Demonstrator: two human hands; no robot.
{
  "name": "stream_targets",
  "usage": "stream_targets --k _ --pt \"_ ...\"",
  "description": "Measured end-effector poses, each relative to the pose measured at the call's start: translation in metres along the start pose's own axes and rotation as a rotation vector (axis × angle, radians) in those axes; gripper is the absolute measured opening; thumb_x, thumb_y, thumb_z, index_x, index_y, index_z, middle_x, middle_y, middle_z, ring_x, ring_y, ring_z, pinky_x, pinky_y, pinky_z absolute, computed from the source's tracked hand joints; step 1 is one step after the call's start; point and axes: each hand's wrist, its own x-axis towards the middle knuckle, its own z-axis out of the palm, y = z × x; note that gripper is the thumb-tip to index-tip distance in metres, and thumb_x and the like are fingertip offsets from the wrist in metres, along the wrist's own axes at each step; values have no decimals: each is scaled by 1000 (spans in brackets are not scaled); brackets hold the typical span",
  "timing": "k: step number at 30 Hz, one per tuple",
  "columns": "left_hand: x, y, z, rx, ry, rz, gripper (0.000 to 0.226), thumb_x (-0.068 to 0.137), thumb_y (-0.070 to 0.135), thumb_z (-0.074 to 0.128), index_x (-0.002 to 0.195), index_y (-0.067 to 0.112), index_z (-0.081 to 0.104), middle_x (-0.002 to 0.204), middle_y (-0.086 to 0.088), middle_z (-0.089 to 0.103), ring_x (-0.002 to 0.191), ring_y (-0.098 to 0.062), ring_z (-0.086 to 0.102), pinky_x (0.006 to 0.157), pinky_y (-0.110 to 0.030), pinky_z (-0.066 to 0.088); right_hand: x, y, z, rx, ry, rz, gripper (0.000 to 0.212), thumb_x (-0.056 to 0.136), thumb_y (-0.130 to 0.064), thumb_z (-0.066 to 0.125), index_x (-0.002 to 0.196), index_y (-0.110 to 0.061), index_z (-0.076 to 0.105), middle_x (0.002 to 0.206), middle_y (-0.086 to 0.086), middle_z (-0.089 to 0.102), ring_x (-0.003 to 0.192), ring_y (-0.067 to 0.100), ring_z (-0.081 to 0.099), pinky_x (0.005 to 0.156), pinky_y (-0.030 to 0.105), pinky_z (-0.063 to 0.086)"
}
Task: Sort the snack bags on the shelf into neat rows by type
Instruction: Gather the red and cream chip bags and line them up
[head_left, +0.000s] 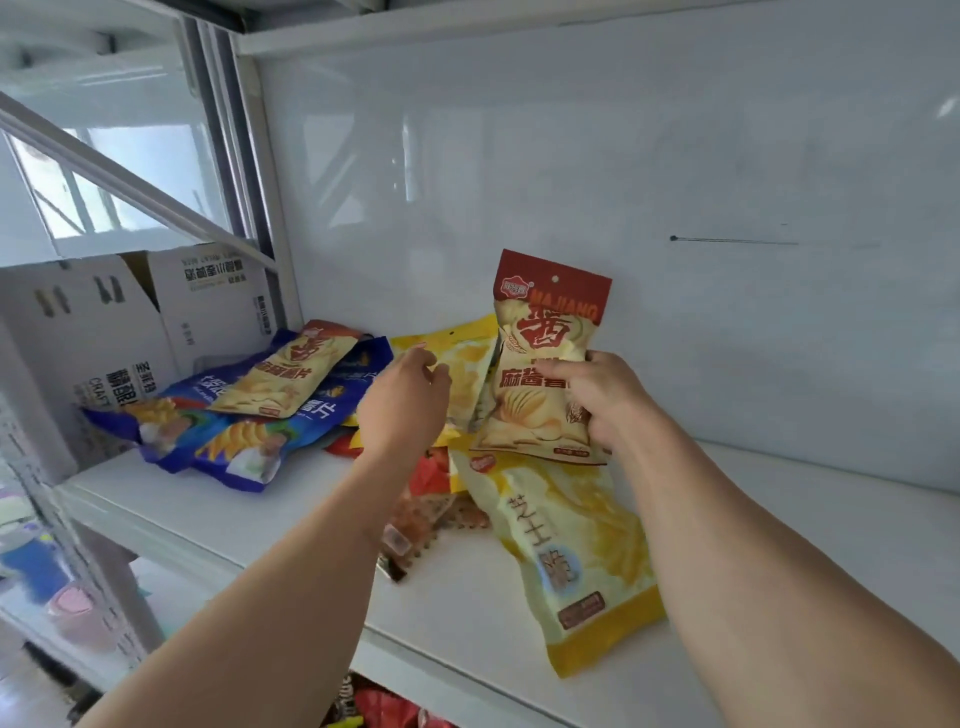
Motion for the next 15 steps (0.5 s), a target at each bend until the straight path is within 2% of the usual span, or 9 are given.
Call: stream_targets --k 5,7,10,12,15 --pt "51 -62 -5 -33 -29 49 44 101 47 40 124 17 62 122 -7 64 109 -31 58 83 -43 51 14 -8 75 106 -34 73 17 84 -10 76 101 -11 74 96 12 78 89 34 75 86 54 58" --pt "74 -85 -9 -26 -51 19 53 100 54 35 126 17 61 127 -11 61 118 -35 53 96 -48 46 22 -6 101 102 -24 112 18 83 -12 76 102 -10 75 97 14 78 89 35 75 87 56 58" --pt "105 -121 -13 37 -99 2 67 96 60 17 140 23 52 144 -11 52 135 -34 40 114 -49 30 30 -2 132 67 -2 148 19 81 -16 78 99 -10 76 95 13 78 87 35 75 88 57 57" --pt "123 -145 -16 77 -108 -12 64 98 54 20 144 20 48 148 -14 48 139 -34 35 117 -48 23 31 -1 149 37 25 143 14 83 -15 77 96 -11 74 93 12 78 86 33 76 85 54 59" --pt "141 -169 -26 31 -158 -220 73 100 57 19 150 9 40 156 -17 37 145 -38 24 119 -54 19 34 2 172 7 44 140 13 86 -14 75 98 -12 73 93 11 78 86 32 75 84 53 59"
